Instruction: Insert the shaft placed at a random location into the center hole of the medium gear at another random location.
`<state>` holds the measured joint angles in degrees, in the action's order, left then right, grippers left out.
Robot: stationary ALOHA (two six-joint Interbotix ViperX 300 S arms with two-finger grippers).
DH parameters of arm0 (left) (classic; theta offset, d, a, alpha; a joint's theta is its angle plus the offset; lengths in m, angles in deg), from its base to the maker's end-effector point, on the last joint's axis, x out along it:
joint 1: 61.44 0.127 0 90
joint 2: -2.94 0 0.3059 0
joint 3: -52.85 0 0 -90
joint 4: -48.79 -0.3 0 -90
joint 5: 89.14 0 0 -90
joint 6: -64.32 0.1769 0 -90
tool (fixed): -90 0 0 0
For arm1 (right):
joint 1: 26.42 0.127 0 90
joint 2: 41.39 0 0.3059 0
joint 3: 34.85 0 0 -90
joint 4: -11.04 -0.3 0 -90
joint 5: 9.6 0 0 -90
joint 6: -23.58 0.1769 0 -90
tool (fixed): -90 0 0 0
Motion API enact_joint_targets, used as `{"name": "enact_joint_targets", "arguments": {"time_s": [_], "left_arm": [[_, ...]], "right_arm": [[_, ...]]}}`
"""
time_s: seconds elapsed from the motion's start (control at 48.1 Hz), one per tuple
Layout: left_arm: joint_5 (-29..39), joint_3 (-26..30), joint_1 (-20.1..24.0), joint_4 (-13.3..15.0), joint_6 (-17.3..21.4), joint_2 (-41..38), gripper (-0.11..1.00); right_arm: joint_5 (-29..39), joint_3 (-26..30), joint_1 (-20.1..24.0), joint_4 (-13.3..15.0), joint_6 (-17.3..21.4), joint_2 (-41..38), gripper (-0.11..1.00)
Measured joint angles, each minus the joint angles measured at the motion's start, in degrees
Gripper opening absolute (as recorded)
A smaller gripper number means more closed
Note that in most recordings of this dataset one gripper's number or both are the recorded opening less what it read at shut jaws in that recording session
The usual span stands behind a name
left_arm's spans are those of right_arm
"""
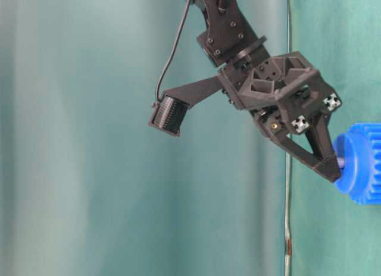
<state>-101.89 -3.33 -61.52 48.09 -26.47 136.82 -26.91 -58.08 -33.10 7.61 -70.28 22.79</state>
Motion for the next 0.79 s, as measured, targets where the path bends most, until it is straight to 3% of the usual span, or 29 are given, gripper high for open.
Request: {"name": "enact_joint_targets", "arguments": {"time_s": [0.145,0.395,0.561,0.79], "left_arm": [[0.0,0.0,0.0,-0.1,0.0,0.0,0.0],[0.0,-0.1,0.0,-0.1,0.0,0.0,0.0],[0.0,-0.1,0.0,-0.1,0.0,-0.1,0.0],[0.0,0.0,0.0,0.0,0.0,-0.1,0.0]], "right_arm": [[0.0,0.0,0.0,0.0,0.0,0.0,0.17],[1.3,0.0,0.0,0.0,0.1,0.0,0.87],[2.5,-0.2,-0.1,-0.1,0.1,0.4,0.79],[4.8,-2.2,-0.1,0.0,0.1,4.6,0.8]]}}
